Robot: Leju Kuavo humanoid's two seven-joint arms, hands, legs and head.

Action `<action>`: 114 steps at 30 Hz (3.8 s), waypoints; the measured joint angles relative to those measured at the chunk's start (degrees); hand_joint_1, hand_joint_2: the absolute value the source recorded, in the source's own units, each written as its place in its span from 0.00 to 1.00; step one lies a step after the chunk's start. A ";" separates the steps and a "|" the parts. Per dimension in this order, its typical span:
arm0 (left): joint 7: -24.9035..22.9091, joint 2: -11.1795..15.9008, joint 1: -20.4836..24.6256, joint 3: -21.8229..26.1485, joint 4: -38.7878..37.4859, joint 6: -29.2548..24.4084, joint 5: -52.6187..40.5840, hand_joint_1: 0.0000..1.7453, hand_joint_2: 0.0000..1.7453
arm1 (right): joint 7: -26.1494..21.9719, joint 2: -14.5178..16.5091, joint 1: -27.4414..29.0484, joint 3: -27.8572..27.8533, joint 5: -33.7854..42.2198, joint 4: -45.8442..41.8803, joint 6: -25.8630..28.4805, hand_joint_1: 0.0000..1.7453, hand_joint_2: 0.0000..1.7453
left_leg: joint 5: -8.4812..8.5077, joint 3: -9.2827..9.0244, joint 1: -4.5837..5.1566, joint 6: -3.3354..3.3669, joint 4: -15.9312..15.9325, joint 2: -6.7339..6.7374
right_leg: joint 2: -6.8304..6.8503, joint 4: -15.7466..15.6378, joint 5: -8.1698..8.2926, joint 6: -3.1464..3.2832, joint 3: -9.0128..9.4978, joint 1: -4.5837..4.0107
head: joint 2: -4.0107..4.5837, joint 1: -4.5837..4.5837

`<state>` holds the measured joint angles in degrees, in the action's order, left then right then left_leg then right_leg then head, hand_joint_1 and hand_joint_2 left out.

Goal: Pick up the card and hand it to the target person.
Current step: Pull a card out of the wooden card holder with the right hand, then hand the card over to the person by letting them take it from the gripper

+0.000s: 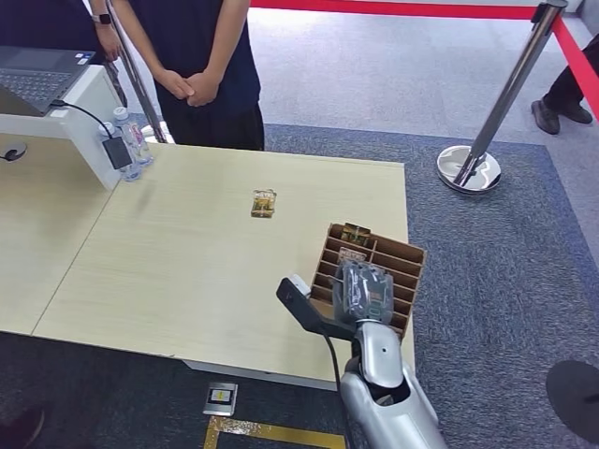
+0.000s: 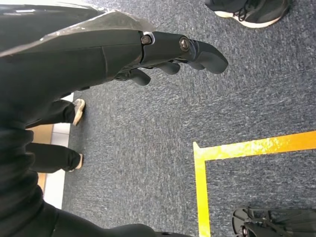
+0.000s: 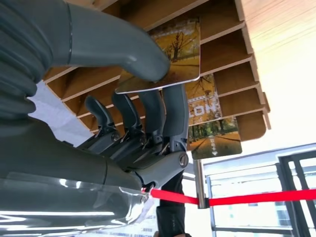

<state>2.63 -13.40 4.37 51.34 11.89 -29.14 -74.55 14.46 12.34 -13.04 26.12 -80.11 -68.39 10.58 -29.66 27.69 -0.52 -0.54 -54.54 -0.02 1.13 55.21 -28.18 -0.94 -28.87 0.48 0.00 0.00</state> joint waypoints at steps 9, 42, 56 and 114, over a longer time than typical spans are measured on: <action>0.35 0.00 0.00 -0.02 0.00 0.12 -0.31 0.00 1.00 | -1.63 -0.56 0.25 0.02 0.89 -5.75 0.17 0.80 1.00 | 0.00 0.00 0.00 0.00 0.00 0.00 | 0.00 0.00 0.00 0.00 0.00 0.00 | 0.00 0.00; -0.14 0.14 0.65 -0.63 0.00 0.31 -0.56 0.00 1.00 | -8.97 4.51 -22.93 6.22 18.06 3.85 -6.49 0.83 1.00 | 0.09 0.01 -0.03 -0.12 0.00 0.00 | 0.00 0.14 0.03 0.04 -0.03 -0.02 | 0.00 -0.01; -0.11 0.13 0.67 -0.63 0.00 0.19 -0.72 0.00 1.00 | -8.34 5.98 -26.61 6.49 18.71 12.11 -4.58 0.04 1.00 | 0.09 0.01 -0.04 -0.12 0.00 0.00 | 0.00 0.14 0.03 0.04 -0.03 -0.03 | 0.00 0.00; -2.66 -0.23 -0.30 0.54 0.00 0.57 2.54 0.00 1.00 | -29.37 -5.07 19.67 -71.84 34.43 -24.66 21.32 0.00 1.00 | -0.05 -0.04 -0.03 -0.05 -0.04 -0.11 | 0.00 -0.01 -0.01 0.00 0.03 -0.01 | 0.00 0.01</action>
<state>-0.03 -13.63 4.07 51.88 11.89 -28.57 -72.02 -14.91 7.28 6.63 -45.72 -45.68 -93.05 31.90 -29.71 27.65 -0.54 -0.60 -54.58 -0.13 1.14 55.20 -28.19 -0.94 -28.84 0.48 0.00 0.01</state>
